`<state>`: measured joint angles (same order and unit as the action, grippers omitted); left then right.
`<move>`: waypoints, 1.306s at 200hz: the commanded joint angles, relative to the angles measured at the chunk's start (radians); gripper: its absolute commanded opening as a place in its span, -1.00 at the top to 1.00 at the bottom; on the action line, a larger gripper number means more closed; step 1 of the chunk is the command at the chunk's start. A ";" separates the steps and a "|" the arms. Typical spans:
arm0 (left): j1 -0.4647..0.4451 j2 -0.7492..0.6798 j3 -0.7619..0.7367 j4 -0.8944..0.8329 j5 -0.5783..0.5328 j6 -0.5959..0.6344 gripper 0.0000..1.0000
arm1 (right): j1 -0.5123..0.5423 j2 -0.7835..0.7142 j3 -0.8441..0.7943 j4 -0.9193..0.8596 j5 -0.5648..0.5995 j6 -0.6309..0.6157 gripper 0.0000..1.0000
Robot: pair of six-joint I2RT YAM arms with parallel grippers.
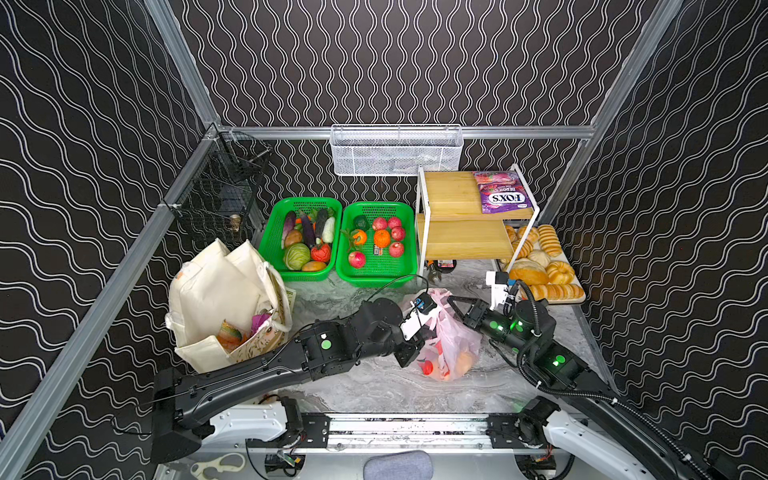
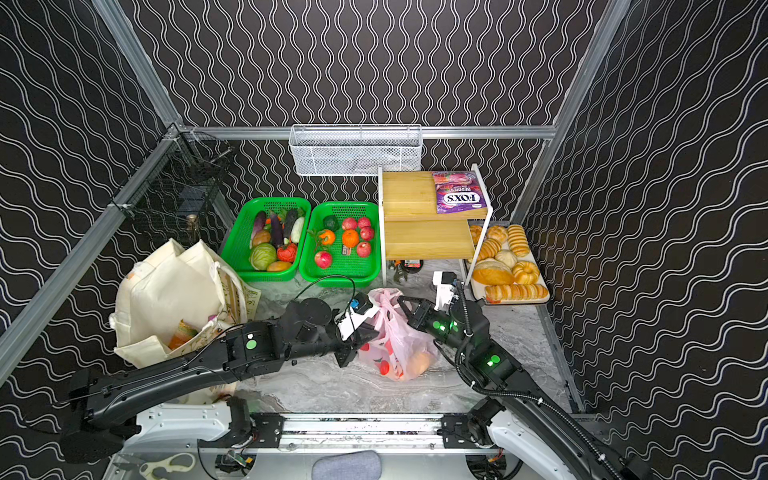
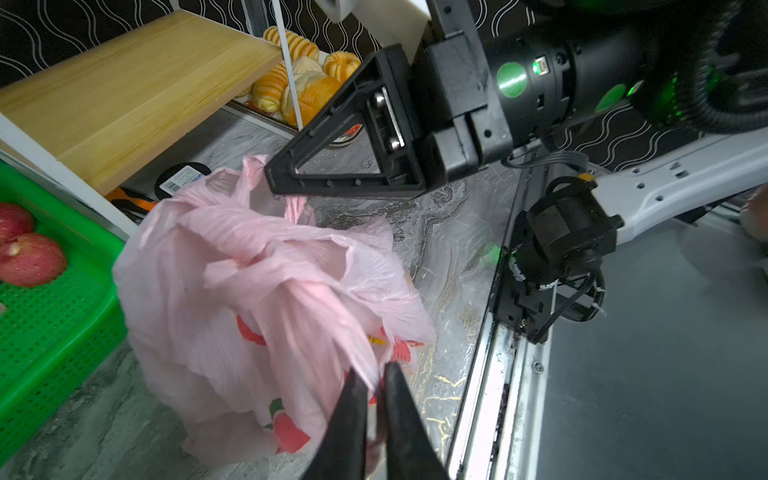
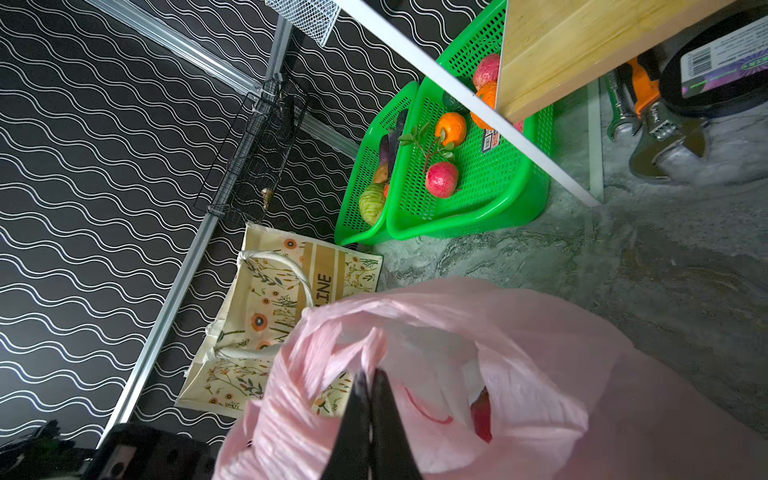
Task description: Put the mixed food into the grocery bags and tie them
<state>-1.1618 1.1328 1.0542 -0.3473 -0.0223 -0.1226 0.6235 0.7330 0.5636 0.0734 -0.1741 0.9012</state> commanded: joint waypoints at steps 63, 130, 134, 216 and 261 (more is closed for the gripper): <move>0.025 -0.091 -0.076 -0.068 -0.230 -0.031 1.00 | 0.001 -0.028 0.099 -0.222 0.165 -0.075 1.00; 0.305 -0.136 -0.178 -0.209 -0.071 -0.151 1.00 | -0.002 -0.035 0.148 -0.505 0.454 -0.089 1.00; 0.312 -0.138 -0.185 -0.219 -0.075 -0.154 1.00 | -0.002 -0.035 0.149 -0.513 0.463 -0.085 1.00; 0.340 -0.154 -0.193 -0.158 0.079 -0.166 1.00 | -0.011 -0.054 0.079 -0.269 0.134 -0.082 0.84; 0.341 -0.115 -0.193 -0.123 0.138 -0.194 1.00 | -0.011 -0.093 0.004 -0.148 0.032 0.001 0.30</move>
<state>-0.8238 1.0077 0.8600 -0.5125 0.0608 -0.2890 0.6125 0.6533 0.5976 -0.1944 -0.0589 0.8406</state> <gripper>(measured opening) 0.048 0.312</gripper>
